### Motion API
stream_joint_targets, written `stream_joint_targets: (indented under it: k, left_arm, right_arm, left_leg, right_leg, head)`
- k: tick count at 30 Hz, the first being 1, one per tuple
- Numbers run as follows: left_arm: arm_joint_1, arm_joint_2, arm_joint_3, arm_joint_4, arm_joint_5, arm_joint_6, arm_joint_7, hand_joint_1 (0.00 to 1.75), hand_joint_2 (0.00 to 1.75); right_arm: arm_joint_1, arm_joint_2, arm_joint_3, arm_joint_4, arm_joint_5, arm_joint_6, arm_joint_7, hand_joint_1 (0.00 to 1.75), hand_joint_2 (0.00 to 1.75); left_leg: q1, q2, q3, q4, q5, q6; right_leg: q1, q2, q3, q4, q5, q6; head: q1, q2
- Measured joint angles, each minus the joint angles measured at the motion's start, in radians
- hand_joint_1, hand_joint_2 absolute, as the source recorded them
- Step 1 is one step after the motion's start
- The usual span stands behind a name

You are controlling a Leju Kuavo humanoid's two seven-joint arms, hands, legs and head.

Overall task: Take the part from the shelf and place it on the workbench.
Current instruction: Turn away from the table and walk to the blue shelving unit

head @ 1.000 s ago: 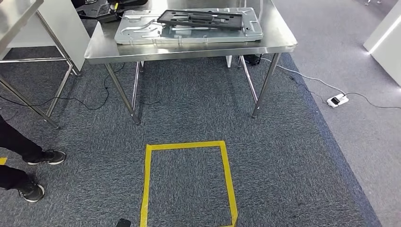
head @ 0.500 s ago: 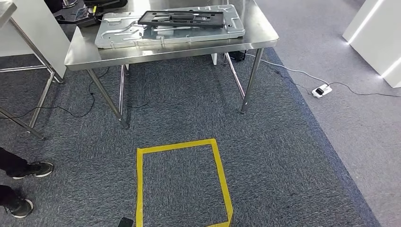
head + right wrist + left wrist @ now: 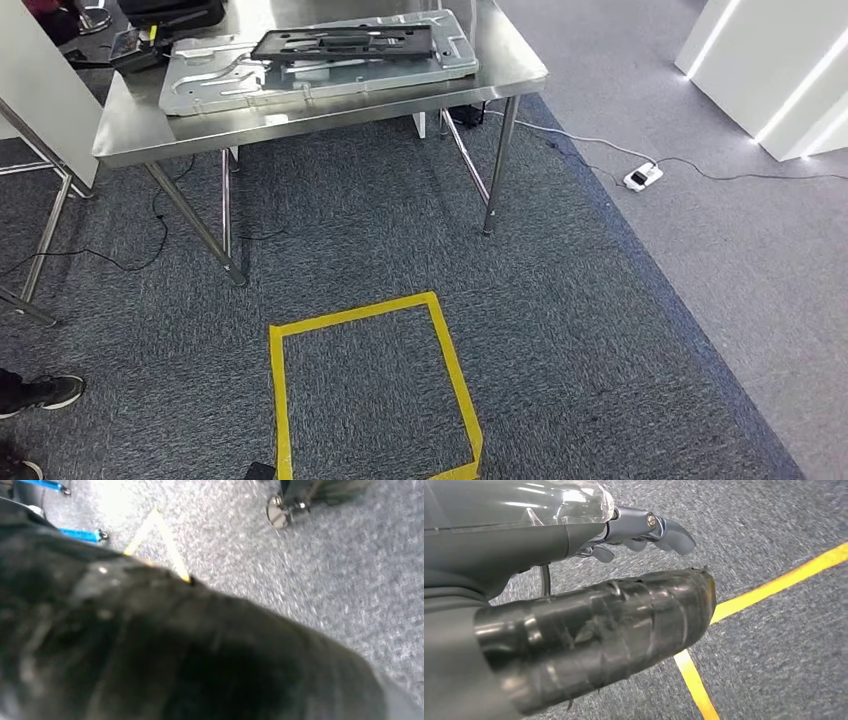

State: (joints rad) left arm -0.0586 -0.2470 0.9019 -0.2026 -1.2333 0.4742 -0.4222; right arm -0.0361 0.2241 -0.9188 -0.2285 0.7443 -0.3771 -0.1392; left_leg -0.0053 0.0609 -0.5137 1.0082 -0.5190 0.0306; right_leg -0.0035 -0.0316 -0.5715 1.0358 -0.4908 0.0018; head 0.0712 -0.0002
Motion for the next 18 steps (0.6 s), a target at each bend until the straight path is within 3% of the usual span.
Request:
stream_joint_targets:
  k: [3,5,7,8,9,11,13,15,17,18]
  left_arm:
    - [-0.002,0.000,0.000,0.000,0.001,0.000,0.000,0.00,0.00]
    - [-0.001,0.000,0.000,0.000,0.001,0.000,0.000,0.00,0.00]
    - [0.000,0.000,0.000,0.000,0.001,0.000,0.000,0.00,0.00]
    - [0.002,0.000,0.000,0.000,0.002,0.000,0.000,0.00,0.00]
    - [0.003,0.000,0.000,0.000,0.002,0.000,0.000,0.00,0.00]
    - [0.003,0.000,0.001,0.000,0.003,0.000,0.000,0.00,0.00]
    - [0.003,0.001,0.002,0.000,0.003,0.000,0.000,0.00,0.00]
    - [0.001,0.002,0.003,0.000,0.003,0.000,0.000,0.00,0.00]
    - [0.000,0.002,0.004,0.000,0.003,0.000,0.000,0.00,0.00]
    - [0.000,0.002,0.004,0.000,0.003,0.000,0.000,0.00,0.00]
  right_arm:
    - [0.001,-0.001,0.001,0.000,0.000,0.000,0.000,0.00,0.00]
    - [0.000,-0.001,0.001,0.000,0.000,0.000,0.000,0.00,0.00]
    - [0.000,-0.001,0.002,0.000,0.001,0.000,0.000,0.00,0.00]
    - [0.001,-0.001,0.002,0.000,0.001,0.000,0.000,0.00,0.00]
    - [0.001,-0.001,0.002,0.000,0.001,0.001,0.000,0.00,0.00]
    - [0.001,-0.001,0.003,0.000,0.001,0.001,0.000,0.00,0.00]
    - [0.000,0.000,0.004,0.000,0.002,0.002,0.000,0.00,0.00]
    - [-0.001,0.002,0.004,0.000,0.004,0.002,0.000,0.00,0.00]
    - [0.001,0.003,0.004,0.001,0.006,0.002,0.000,0.00,0.00]
    - [0.002,0.004,0.004,0.001,0.007,0.002,0.000,0.00,0.00]
  left_leg:
    - [0.003,-0.007,-0.003,0.017,-0.018,-0.015]
    - [0.009,-0.034,-0.043,0.106,-0.077,-0.027]
    - [0.012,-0.049,-0.104,0.239,-0.137,-0.033]
    - [0.012,-0.050,-0.124,0.279,-0.144,-0.034]
    - [0.012,-0.051,-0.125,0.280,-0.130,-0.033]
    - [0.012,-0.062,-0.073,0.165,-0.053,-0.026]
    - [0.010,-0.091,-0.016,0.035,-0.001,-0.016]
    - [0.007,-0.105,-0.002,-0.003,0.003,-0.008]
    - [0.008,-0.092,0.001,-0.012,0.012,0.001]
    - [0.010,-0.085,0.004,-0.019,0.017,0.008]
  right_leg:
    - [-0.005,0.016,-0.002,-0.008,0.007,-0.015]
    - [-0.009,0.026,-0.003,-0.012,0.011,-0.023]
    - [-0.009,0.039,-0.007,-0.012,0.013,-0.026]
    - [-0.008,0.046,-0.007,-0.011,0.013,-0.026]
    - [-0.008,0.054,-0.006,-0.011,0.013,-0.026]
    - [-0.008,0.073,-0.003,-0.010,0.013,-0.026]
    - [-0.007,0.088,-0.003,-0.009,0.015,-0.021]
    - [-0.009,0.100,-0.008,-0.010,0.019,-0.010]
    - [-0.010,0.104,-0.010,-0.011,0.022,0.003]
    - [-0.009,0.093,-0.013,-0.004,0.015,0.007]
  head:
    - [0.000,0.000]
    - [-0.001,0.000]
    - [-0.001,0.000]
    - [-0.001,0.000]
    - [-0.001,0.000]
    - [-0.001,0.000]
    - [-0.001,0.000]
    - [-0.001,0.000]
    - [-0.001,0.000]
    - [0.000,0.000]
